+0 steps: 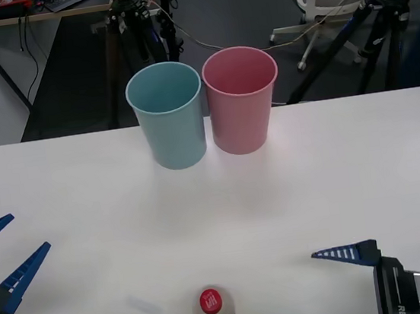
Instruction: Grasp the object on the table and drop it into the matching bin: aluminum can to the light blue bin, PET bottle to the pink bin.
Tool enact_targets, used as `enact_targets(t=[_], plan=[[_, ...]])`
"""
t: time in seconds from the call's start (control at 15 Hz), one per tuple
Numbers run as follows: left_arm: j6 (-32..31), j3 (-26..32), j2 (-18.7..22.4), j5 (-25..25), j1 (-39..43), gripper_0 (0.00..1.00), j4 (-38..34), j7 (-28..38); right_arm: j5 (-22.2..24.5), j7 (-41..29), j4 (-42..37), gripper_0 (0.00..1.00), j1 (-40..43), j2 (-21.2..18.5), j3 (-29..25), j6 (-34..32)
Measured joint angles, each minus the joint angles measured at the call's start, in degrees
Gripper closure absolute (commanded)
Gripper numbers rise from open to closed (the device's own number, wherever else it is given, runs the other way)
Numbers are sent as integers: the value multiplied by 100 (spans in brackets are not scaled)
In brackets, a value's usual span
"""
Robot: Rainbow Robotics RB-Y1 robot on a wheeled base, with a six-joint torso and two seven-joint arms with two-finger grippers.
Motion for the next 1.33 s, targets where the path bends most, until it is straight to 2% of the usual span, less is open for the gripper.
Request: enact_targets(t=[0.4, 0.6, 0.87, 1.07, 1.33], plan=[[0, 0, 0, 0, 0, 0, 0, 0, 15, 357, 0, 0, -417, 214, 1039, 726], [0, 0, 0, 0, 0, 0, 0, 0, 318, 410, 19, 0, -472, 560, 1140, 949], [0, 0, 0, 0, 0, 0, 0, 0, 785, 422, 727, 0, -848, 1239, 1163, 787], [0, 0, 0, 0, 0, 0, 0, 0, 1011, 391, 765, 0, -908, 1414, 1229, 840], [0, -1, 0, 0, 0, 0, 0, 0, 1018, 361, 765, 0, -988, 1483, 1483, 1088]])
